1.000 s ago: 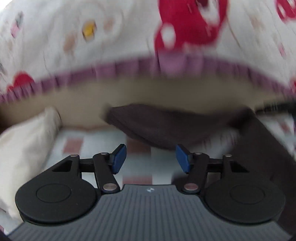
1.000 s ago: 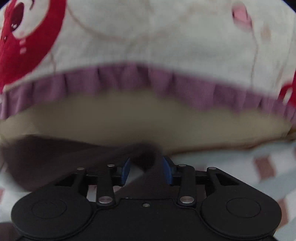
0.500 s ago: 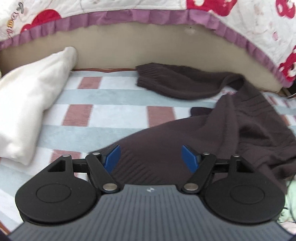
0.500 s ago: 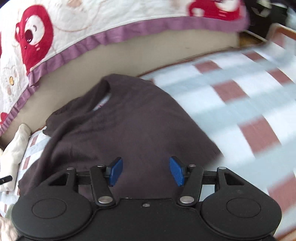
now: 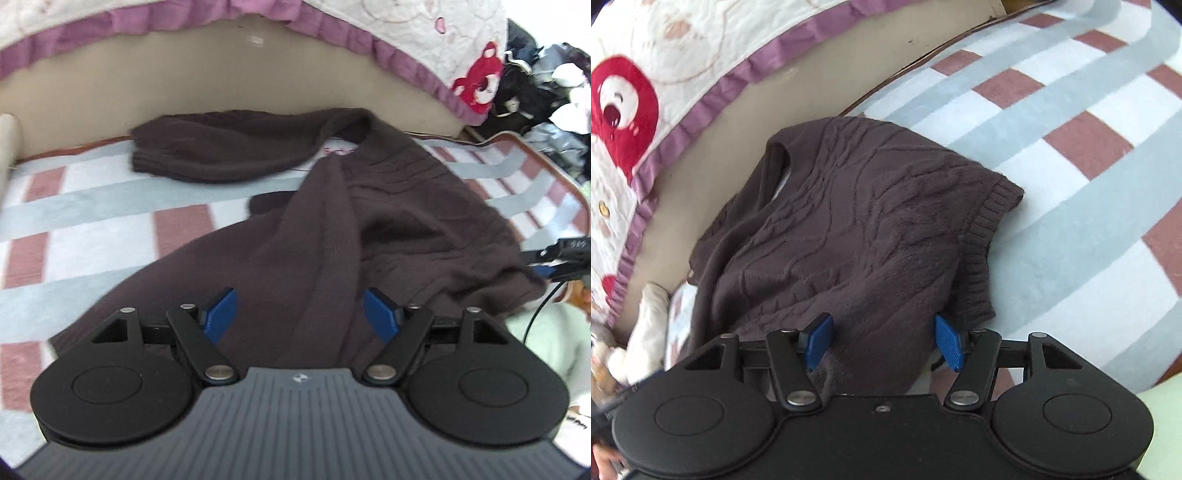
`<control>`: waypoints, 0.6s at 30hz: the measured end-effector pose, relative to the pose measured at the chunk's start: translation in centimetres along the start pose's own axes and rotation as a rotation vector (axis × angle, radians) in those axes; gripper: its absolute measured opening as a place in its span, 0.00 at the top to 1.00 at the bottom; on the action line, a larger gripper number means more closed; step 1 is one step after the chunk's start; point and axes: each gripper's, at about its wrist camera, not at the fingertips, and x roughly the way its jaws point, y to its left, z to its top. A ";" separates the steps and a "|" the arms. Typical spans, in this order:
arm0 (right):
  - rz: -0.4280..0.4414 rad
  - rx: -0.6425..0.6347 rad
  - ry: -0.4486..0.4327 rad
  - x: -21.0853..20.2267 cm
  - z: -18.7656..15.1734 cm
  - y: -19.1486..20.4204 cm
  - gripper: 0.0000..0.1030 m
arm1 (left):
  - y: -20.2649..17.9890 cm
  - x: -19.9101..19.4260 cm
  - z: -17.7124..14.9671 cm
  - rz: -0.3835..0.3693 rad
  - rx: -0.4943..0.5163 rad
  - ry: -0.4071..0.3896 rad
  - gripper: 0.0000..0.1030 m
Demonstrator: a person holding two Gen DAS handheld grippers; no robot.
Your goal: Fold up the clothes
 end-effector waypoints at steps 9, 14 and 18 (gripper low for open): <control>-0.075 -0.119 0.025 -2.2 -2.2 4.2 0.37 | 0.5 2.4 -1.5 0.025 0.040 0.116 0.23; -0.121 -0.222 0.018 -2.8 -3.2 7.4 0.36 | 1.5 3.2 -1.7 0.196 0.066 0.146 0.79; -0.158 -0.287 0.001 -2.9 -4.0 9.4 0.36 | 1.0 1.3 -0.7 0.400 0.234 -0.096 0.93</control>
